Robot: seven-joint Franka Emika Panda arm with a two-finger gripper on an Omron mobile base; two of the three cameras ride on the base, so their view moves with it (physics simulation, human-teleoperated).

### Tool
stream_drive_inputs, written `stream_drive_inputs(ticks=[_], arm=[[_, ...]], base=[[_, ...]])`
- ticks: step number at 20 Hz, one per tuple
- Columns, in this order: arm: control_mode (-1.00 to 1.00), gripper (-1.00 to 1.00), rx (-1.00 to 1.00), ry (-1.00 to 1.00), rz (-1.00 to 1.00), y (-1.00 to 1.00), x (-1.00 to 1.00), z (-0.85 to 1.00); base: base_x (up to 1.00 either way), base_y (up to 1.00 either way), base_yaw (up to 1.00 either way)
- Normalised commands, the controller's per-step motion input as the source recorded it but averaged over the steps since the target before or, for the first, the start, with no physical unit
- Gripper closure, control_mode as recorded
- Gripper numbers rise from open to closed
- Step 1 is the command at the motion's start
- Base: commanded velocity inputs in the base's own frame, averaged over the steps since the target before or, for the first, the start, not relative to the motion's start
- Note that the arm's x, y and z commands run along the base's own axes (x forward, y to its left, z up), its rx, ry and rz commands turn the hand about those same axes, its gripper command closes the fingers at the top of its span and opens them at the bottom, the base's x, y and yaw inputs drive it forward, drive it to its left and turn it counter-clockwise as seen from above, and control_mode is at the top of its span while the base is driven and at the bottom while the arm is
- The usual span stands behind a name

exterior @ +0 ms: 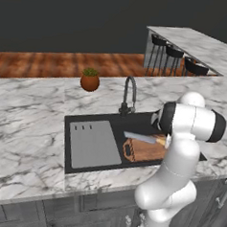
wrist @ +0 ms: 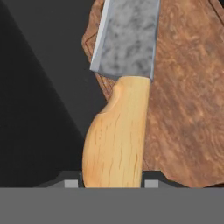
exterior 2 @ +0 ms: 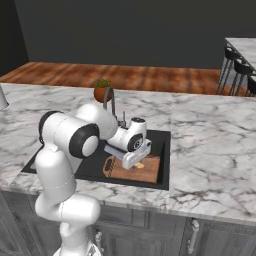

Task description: Move the cutting board and knife to the sink. Then move spray from the cabinet to the counter.

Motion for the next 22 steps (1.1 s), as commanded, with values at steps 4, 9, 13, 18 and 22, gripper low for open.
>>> stream_drive_inputs(ticks=[4,9,13,18,22], arm=[[-1.0,1.0,0.0,0.0,0.03,-0.06,0.15,-0.21],[-1.0,1.0,0.0,0.0,0.0,-0.1,0.13,-0.22],[-1.0,1.0,0.0,0.03,0.0,-0.15,0.12,-0.24],[-1.0,1.0,0.0,0.01,-0.01,-0.06,0.21,-0.25],[-1.0,1.0,0.0,0.0,0.0,-0.06,0.29,-0.24]], base=[[0.0,0.0,0.0],[0.0,0.0,0.0],[0.0,0.0,0.0],[0.0,0.0,0.0],[0.0,0.0,0.0]])
